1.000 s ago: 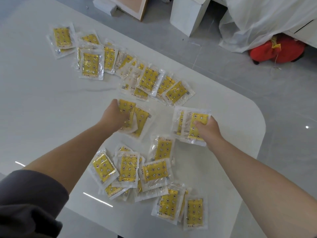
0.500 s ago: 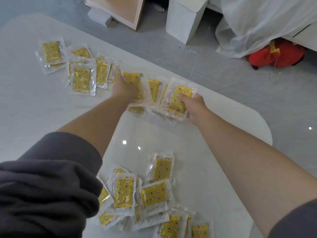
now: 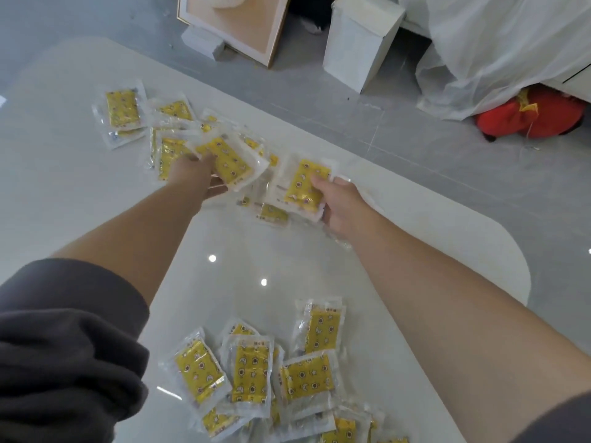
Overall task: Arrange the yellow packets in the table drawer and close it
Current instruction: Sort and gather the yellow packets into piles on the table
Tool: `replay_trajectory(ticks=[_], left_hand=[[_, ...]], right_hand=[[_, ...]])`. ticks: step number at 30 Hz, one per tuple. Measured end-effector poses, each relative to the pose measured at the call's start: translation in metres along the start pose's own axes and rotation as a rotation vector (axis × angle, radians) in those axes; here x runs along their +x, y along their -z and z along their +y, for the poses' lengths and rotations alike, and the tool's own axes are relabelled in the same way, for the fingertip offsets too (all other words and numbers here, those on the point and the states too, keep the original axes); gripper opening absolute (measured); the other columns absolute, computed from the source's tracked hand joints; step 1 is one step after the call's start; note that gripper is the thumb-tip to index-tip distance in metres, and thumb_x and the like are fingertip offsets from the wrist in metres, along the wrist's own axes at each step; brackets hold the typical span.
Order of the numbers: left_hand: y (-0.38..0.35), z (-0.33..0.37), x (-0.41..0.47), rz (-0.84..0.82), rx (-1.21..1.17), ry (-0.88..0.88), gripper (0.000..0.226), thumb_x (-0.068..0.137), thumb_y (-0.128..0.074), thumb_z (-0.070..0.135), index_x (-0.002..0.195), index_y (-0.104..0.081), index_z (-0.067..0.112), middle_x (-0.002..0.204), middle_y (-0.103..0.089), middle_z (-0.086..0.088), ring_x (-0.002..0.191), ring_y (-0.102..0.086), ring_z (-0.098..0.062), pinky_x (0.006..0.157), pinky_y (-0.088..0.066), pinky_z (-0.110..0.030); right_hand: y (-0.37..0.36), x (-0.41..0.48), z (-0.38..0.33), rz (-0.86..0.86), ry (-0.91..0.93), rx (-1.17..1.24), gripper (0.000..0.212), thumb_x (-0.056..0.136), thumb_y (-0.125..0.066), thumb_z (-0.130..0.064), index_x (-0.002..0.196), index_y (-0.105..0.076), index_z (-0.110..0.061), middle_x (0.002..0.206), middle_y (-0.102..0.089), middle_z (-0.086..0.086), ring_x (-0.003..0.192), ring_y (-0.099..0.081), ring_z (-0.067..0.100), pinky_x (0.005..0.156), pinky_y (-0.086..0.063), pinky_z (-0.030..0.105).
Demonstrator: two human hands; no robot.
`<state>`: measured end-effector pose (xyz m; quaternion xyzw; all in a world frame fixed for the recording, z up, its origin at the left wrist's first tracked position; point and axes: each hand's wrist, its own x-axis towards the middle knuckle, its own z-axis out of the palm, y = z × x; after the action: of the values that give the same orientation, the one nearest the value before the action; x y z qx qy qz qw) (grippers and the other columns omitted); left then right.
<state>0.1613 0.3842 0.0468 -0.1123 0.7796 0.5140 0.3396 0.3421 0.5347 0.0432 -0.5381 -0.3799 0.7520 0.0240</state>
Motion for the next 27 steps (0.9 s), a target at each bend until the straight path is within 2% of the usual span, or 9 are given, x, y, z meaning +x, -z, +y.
replay_trajectory(ticks=[3, 5, 7, 11, 15, 18, 21, 24, 27], left_hand=[[0.016, 0.0, -0.01, -0.063, 0.121, 0.105, 0.029, 0.099, -0.049, 0.025, 0.123, -0.049, 0.007, 0.108, -0.059, -0.009, 0.073, -0.064, -0.023, 0.059, -0.052, -0.035], [0.028, -0.023, -0.023, -0.082, 0.323, 0.07, 0.02, 0.097, -0.051, 0.022, 0.109, -0.053, 0.007, 0.104, -0.06, -0.01, 0.068, -0.062, -0.022, 0.059, -0.049, -0.031], [0.042, -0.059, -0.043, -0.153, 0.544, -0.008, 0.015, 0.094, -0.055, 0.023, 0.099, -0.056, 0.008, 0.098, -0.067, -0.01, 0.074, -0.065, -0.027, 0.065, -0.05, -0.033], [0.062, -0.133, -0.102, -0.362, 0.911, -0.125, 0.017, 0.09, -0.061, 0.025, 0.104, -0.061, 0.015, 0.099, -0.065, 0.0, 0.094, -0.062, -0.02, 0.084, -0.049, -0.032], [0.065, -0.182, -0.152, -0.436, 0.922, -0.192, 0.017, 0.088, -0.063, 0.022, 0.105, -0.06, 0.019, 0.095, -0.059, 0.008, 0.094, -0.058, -0.013, 0.076, -0.042, -0.021], [0.053, -0.197, -0.17, -0.424, 0.945, -0.277, 0.027, 0.085, -0.065, 0.021, 0.111, -0.059, 0.019, 0.105, -0.055, 0.006, 0.102, -0.055, -0.015, 0.079, -0.042, -0.023], [0.039, -0.207, -0.183, -0.449, 1.144, -0.377, 0.054, 0.079, -0.071, 0.032, 0.128, -0.048, 0.022, 0.128, -0.045, 0.001, 0.116, -0.046, -0.019, 0.089, -0.046, -0.029], [0.03, -0.215, -0.188, -0.516, 1.443, -0.46, 0.088, 0.071, -0.078, 0.045, 0.142, -0.029, 0.026, 0.144, -0.029, -0.001, 0.128, -0.037, -0.025, 0.097, -0.046, -0.038], [0.026, -0.222, -0.186, -0.475, 1.658, -0.586, 0.099, 0.069, -0.08, 0.048, 0.145, -0.02, 0.027, 0.144, -0.025, -0.003, 0.125, -0.038, -0.027, 0.093, -0.047, -0.037]], right_hand=[[-0.016, -0.007, 0.008, 0.087, -0.039, -0.169, 0.012, 0.095, -0.058, -0.026, 0.097, -0.058, -0.014, 0.099, -0.066, 0.007, 0.076, -0.067, 0.02, 0.06, -0.058, 0.036], [-0.007, -0.025, 0.036, 0.142, -0.06, -0.4, 0.013, 0.096, -0.054, -0.025, 0.104, -0.056, -0.015, 0.101, -0.066, 0.005, 0.081, -0.067, 0.019, 0.067, -0.059, 0.037], [0.01, -0.048, 0.073, 0.103, -0.021, -0.699, 0.012, 0.095, -0.052, -0.024, 0.104, -0.056, -0.016, 0.102, -0.066, 0.004, 0.087, -0.067, 0.019, 0.074, -0.055, 0.036], [0.047, -0.089, 0.129, -0.001, 0.166, -1.017, 0.008, 0.092, -0.056, -0.019, 0.099, -0.061, -0.019, 0.098, -0.063, -0.004, 0.089, -0.06, 0.013, 0.074, -0.045, 0.024], [0.078, -0.115, 0.153, 0.018, 0.262, -1.218, 0.022, 0.088, -0.058, -0.016, 0.109, -0.058, -0.022, 0.113, -0.054, -0.007, 0.102, -0.055, 0.013, 0.084, -0.049, 0.031], [0.094, -0.123, 0.161, 0.028, 0.252, -1.339, 0.043, 0.086, -0.061, -0.016, 0.127, -0.049, -0.025, 0.127, -0.047, -0.002, 0.112, -0.05, 0.015, 0.086, -0.048, 0.032], [0.097, -0.125, 0.17, 0.052, 0.228, -1.361, 0.061, 0.084, -0.067, -0.022, 0.137, -0.037, -0.025, 0.132, -0.044, 0.003, 0.118, -0.049, 0.021, 0.086, -0.048, 0.033], [0.09, -0.123, 0.176, 0.179, 0.131, -1.101, 0.074, 0.081, -0.073, -0.028, 0.141, -0.03, -0.021, 0.135, -0.046, 0.005, 0.119, -0.05, 0.023, 0.088, -0.046, 0.033], [0.081, -0.117, 0.177, 0.275, 0.01, -0.886, 0.067, 0.081, -0.075, -0.029, 0.133, -0.035, -0.016, 0.125, -0.052, 0.004, 0.105, -0.055, 0.021, 0.078, -0.042, 0.03]])
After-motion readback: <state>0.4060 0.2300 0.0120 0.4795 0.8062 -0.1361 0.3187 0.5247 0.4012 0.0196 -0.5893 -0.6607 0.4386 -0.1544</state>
